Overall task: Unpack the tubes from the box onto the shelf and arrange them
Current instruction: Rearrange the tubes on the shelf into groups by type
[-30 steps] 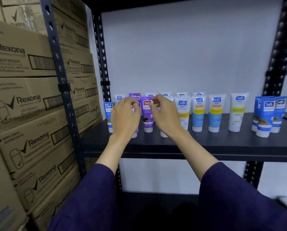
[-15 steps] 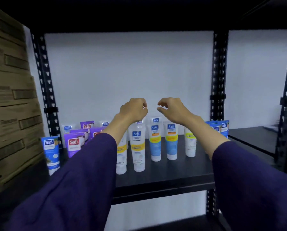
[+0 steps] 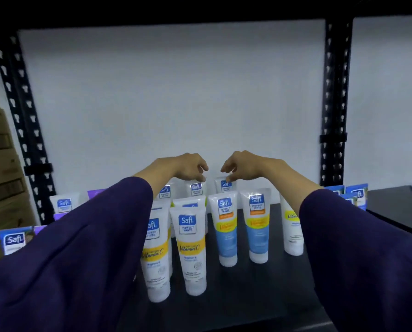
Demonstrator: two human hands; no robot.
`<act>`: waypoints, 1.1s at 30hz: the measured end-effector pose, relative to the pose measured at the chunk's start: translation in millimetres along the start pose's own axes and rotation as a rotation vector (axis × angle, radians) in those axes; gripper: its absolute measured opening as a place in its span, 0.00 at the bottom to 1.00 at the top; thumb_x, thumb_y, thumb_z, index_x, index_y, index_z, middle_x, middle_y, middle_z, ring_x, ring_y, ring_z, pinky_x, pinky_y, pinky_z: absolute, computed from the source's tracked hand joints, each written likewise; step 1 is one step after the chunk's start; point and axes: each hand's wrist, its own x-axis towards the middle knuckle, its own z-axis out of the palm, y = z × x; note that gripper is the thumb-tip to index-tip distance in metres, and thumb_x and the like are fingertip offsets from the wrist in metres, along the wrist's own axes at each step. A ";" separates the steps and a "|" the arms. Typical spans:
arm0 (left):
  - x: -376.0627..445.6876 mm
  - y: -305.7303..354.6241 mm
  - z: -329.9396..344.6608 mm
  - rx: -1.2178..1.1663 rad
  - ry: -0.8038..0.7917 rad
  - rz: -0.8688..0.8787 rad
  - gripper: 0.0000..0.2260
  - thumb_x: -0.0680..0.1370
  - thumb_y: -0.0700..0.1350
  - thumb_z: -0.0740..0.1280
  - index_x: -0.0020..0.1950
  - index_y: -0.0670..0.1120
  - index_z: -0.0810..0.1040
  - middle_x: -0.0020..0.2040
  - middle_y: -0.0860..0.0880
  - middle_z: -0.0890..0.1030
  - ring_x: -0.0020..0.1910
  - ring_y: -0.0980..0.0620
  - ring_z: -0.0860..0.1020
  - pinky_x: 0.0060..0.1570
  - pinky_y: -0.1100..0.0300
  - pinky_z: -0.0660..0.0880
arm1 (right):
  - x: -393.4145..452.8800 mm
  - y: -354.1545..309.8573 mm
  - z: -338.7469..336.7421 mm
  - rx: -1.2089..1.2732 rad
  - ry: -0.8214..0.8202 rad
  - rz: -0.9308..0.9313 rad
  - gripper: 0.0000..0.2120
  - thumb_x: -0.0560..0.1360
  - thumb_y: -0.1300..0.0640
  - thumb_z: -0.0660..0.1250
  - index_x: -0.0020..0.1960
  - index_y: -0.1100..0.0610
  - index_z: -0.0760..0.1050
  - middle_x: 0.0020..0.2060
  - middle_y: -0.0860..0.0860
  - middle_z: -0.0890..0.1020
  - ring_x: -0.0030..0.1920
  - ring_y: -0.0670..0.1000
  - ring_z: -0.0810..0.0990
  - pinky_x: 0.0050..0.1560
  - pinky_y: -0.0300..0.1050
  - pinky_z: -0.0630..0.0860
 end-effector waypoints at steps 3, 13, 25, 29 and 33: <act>8.4 -5.6 6.7 0.031 -0.040 0.040 0.17 0.77 0.44 0.69 0.65 0.46 0.75 0.62 0.47 0.77 0.61 0.49 0.74 0.61 0.57 0.70 | 10.6 4.0 10.5 -0.004 -0.050 -0.007 0.15 0.73 0.57 0.71 0.59 0.58 0.78 0.56 0.53 0.81 0.51 0.51 0.77 0.55 0.44 0.74; 9.0 -10.5 10.4 0.025 0.088 0.071 0.09 0.72 0.39 0.73 0.51 0.43 0.80 0.46 0.48 0.79 0.50 0.48 0.78 0.49 0.59 0.72 | 5.5 2.0 18.0 0.035 0.077 -0.002 0.12 0.70 0.61 0.73 0.53 0.63 0.81 0.50 0.56 0.82 0.44 0.51 0.79 0.48 0.41 0.77; -48.4 18.3 -63.1 -0.187 0.703 0.139 0.12 0.73 0.31 0.59 0.47 0.44 0.79 0.47 0.42 0.81 0.46 0.45 0.78 0.46 0.60 0.74 | -47.5 -25.5 -64.1 0.147 0.702 0.052 0.03 0.72 0.67 0.67 0.41 0.61 0.79 0.37 0.57 0.78 0.37 0.54 0.74 0.37 0.41 0.68; -81.3 39.2 -84.3 -0.298 0.825 0.168 0.12 0.75 0.32 0.58 0.51 0.43 0.77 0.51 0.42 0.79 0.44 0.47 0.76 0.43 0.62 0.71 | -82.4 -46.9 -86.5 0.276 0.826 0.012 0.06 0.73 0.67 0.65 0.46 0.60 0.78 0.40 0.54 0.77 0.39 0.51 0.74 0.36 0.38 0.69; -112.9 60.5 -88.6 -0.374 0.786 0.172 0.10 0.77 0.34 0.61 0.53 0.42 0.78 0.51 0.46 0.77 0.46 0.51 0.74 0.35 0.72 0.68 | -119.8 -63.7 -96.9 0.309 0.853 -0.048 0.09 0.74 0.68 0.63 0.52 0.61 0.77 0.44 0.54 0.77 0.40 0.48 0.74 0.30 0.23 0.67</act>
